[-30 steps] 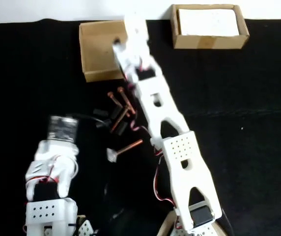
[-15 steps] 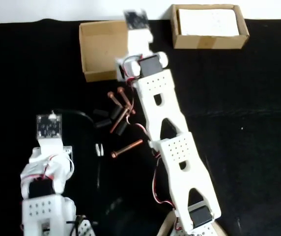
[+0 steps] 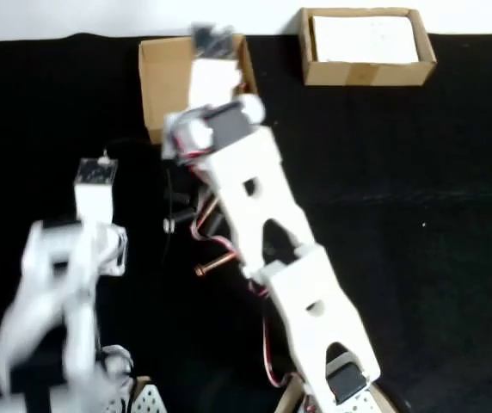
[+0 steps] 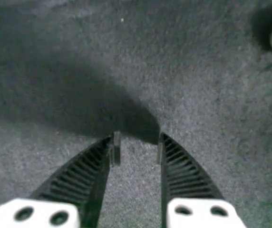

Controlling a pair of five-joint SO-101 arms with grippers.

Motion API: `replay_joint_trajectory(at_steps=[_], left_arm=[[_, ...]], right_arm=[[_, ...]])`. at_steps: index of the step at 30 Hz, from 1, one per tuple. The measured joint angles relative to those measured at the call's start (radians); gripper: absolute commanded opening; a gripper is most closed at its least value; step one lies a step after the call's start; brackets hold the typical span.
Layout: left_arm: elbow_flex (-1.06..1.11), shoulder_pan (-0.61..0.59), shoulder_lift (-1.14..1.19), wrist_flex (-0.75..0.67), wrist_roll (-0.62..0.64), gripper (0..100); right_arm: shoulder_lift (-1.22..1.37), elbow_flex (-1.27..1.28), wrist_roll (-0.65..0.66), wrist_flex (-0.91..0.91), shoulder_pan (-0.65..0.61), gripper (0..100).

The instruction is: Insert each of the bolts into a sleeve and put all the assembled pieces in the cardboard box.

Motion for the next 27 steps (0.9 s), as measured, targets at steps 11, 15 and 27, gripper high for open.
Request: replay_joint_trajectory(at_steps=[11, 15, 27], left_arm=[[-0.078, -0.002, 0.081, 0.043, 0.0, 14], [-0.078, -0.002, 0.081, 0.043, 0.0, 14], [-0.08, -0.002, 0.081, 0.043, 0.0, 14]], right_arm=[[-0.044, 0.519, -0.129, -0.025, 0.017, 13.2], [-0.044, 0.552, -0.167, -0.091, 0.017, 13.2], [0.011, 0.548, -0.258, -0.121, 0.017, 20.0]])
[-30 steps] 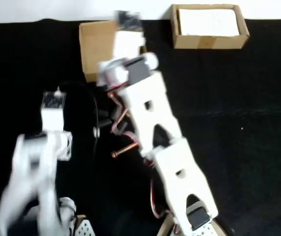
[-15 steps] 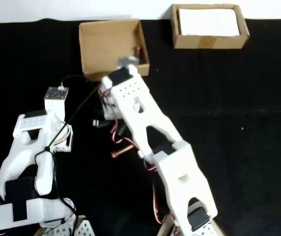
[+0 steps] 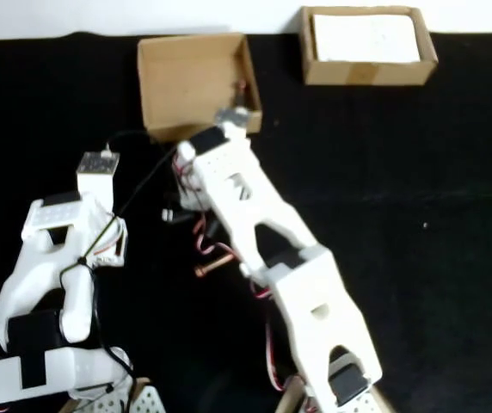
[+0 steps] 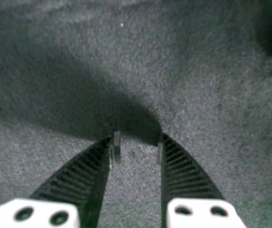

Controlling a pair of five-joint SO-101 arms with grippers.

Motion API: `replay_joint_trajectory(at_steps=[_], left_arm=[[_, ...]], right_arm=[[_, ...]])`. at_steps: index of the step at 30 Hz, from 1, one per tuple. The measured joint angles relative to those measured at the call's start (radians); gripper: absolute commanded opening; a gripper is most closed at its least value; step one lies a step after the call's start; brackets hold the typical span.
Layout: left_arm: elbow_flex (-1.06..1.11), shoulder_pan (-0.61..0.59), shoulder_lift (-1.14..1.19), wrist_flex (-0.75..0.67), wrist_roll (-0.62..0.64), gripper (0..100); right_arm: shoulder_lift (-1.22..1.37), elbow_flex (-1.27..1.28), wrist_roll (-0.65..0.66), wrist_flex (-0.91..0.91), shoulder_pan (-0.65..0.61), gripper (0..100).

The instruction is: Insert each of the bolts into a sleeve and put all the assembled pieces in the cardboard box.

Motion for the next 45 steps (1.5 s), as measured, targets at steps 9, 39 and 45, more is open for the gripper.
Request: replay_joint_trajectory(at_steps=[9, 39, 45], left_arm=[[0.0, 0.0, 0.0, 0.0, 0.0, 14], [0.0, 0.0, 0.005, 0.0, 0.0, 14], [0.0, 0.0, 0.005, 0.003, 0.0, 14]], right_arm=[[0.078, 0.003, 0.0, -0.025, -0.066, 20.0], [0.08, -0.052, 0.118, 0.109, 0.052, 1.5], [-0.091, -0.046, 0.305, 0.112, 0.253, 1.5]])
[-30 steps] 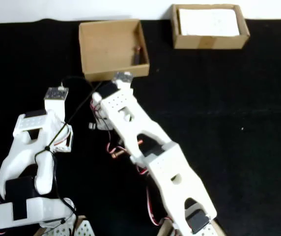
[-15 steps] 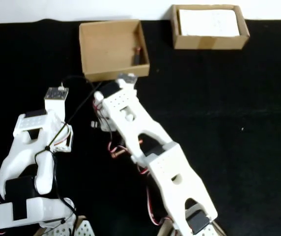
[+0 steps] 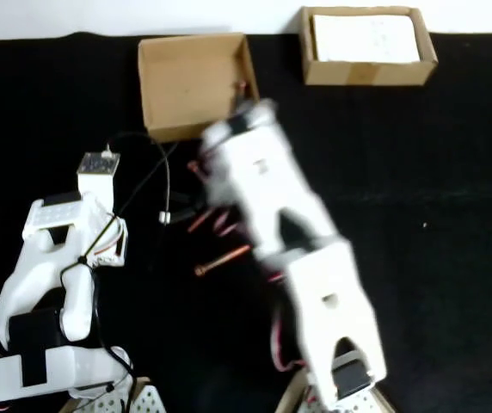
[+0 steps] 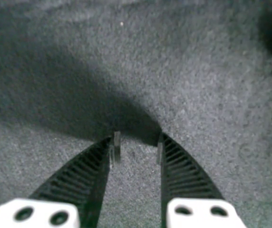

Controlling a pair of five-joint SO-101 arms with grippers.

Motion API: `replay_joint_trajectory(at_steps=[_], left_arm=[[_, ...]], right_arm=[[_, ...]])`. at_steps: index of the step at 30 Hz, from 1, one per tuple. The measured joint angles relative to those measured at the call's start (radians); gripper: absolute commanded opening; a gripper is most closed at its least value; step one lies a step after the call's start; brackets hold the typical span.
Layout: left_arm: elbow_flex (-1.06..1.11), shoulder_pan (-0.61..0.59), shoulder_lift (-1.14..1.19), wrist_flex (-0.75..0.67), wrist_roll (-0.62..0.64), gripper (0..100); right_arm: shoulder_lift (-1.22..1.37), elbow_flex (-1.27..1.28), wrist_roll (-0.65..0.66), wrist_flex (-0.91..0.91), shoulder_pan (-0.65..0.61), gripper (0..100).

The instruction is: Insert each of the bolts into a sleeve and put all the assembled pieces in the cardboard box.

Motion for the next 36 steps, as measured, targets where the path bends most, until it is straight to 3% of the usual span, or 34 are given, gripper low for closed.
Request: replay_joint_trajectory(at_steps=[7, 10, 15, 18, 23, 31, 36], left_arm=[[-0.005, 0.04, 0.0, 0.063, 0.0, 14], [-0.008, 0.137, -0.035, 0.087, 0.0, 15], [-0.138, 0.358, -0.17, 0.155, 0.0, 23], [-0.301, 0.463, -0.178, 0.207, 0.0, 23], [-0.623, 0.575, 0.015, 0.345, -0.08, 23], [-1.099, 0.591, 0.485, 0.532, -0.129, 22], [-1.254, 0.603, 0.671, 0.551, -0.129, 22]], right_arm=[[-0.327, 0.293, 0.216, 0.0, 0.238, 1.5], [-0.476, 0.505, 0.276, 0.002, 0.339, 1.5], [-0.651, 0.809, 0.43, -0.04, 0.463, 1.5], [-0.713, 0.973, 0.531, -0.167, 0.493, 1.5], [-0.795, 1.275, 0.568, -0.436, 0.477, 1.5], [-0.93, 1.722, 0.574, -1.03, 0.473, 1.5], [-0.973, 1.887, 0.574, -1.261, 0.466, 1.5]])
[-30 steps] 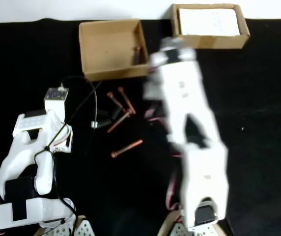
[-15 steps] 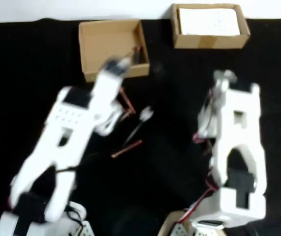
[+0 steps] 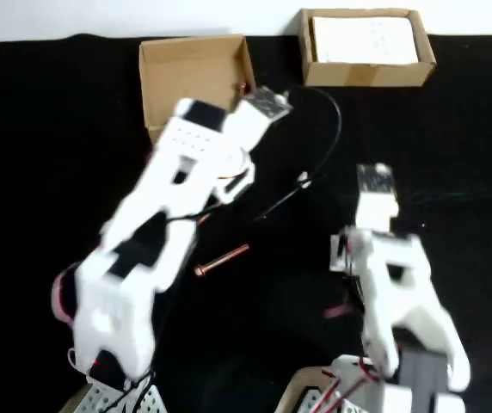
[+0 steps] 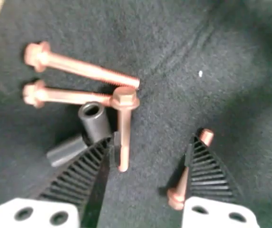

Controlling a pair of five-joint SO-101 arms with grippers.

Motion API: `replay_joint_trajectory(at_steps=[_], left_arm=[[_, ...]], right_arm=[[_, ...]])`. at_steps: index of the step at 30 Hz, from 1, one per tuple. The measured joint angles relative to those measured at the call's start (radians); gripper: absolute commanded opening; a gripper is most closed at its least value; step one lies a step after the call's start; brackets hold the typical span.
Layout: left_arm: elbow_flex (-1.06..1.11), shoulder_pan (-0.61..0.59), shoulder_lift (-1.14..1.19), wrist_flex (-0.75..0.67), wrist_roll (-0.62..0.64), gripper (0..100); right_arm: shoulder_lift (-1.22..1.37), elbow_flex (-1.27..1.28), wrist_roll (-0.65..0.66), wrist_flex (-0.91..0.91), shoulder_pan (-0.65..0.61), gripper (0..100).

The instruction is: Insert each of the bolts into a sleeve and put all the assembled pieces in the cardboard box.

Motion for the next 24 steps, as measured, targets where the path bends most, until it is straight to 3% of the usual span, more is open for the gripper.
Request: replay_joint_trajectory(at_steps=[18, 24], left_arm=[[-0.064, -0.041, 0.222, -0.028, 0.0, 22], [-0.069, -0.04, 0.235, -0.044, 0.002, 11]], right_arm=[[-0.005, 0.021, 0.0, -0.038, 0.0, 1.5], [-0.005, 0.021, 0.002, -0.038, 0.0, 1.5]])
